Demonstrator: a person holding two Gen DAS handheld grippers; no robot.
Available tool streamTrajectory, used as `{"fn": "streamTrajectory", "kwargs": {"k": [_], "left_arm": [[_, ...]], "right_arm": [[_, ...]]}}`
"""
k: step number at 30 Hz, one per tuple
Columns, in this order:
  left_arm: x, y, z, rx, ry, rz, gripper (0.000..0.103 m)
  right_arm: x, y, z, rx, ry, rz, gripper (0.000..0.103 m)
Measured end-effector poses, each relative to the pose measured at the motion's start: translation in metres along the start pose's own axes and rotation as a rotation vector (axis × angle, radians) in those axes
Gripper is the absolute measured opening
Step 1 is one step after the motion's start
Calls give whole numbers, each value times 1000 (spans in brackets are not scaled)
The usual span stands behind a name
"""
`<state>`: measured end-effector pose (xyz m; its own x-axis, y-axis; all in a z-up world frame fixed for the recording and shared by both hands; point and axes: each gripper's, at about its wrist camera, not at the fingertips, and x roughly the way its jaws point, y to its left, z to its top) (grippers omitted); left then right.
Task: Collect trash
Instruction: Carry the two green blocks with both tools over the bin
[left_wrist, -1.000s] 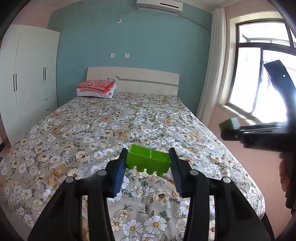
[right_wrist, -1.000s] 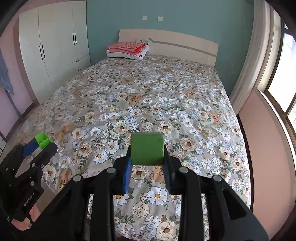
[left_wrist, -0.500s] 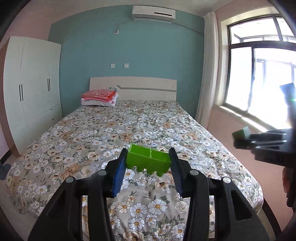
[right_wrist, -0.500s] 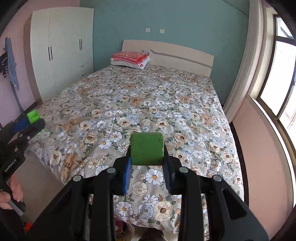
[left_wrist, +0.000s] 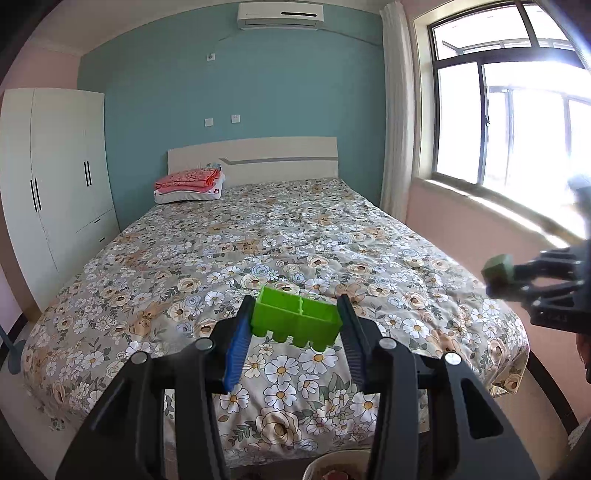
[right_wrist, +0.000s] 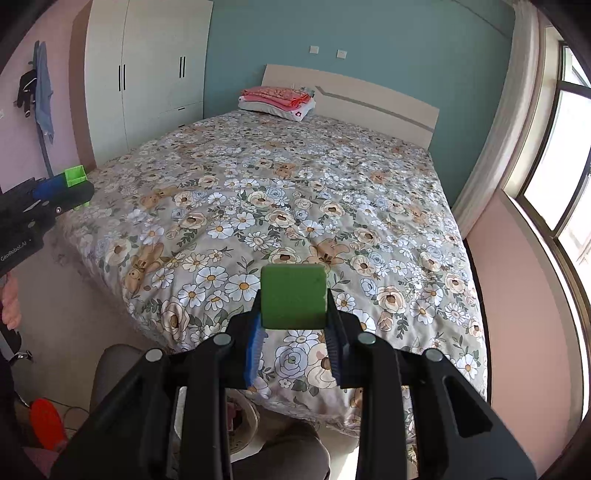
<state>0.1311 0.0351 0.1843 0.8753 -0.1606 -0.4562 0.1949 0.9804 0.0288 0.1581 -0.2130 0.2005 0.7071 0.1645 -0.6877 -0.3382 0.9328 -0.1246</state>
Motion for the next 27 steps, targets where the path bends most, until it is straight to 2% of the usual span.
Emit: {"fn": "streamTrajectory", "kwargs": {"k": [7, 14, 19, 27], "left_arm": [[19, 5, -56, 5, 119, -43, 47], [45, 4, -114, 3, 248, -77, 47], [73, 0, -157, -6, 355, -113, 47], [123, -11, -221, -39, 525, -165, 47]], "right_arm": [[15, 27, -46, -34, 39, 68, 31], [54, 48, -88, -39, 124, 144, 31], [95, 59, -120, -21, 211, 193, 31], [173, 79, -183, 5, 403, 276, 31]]}}
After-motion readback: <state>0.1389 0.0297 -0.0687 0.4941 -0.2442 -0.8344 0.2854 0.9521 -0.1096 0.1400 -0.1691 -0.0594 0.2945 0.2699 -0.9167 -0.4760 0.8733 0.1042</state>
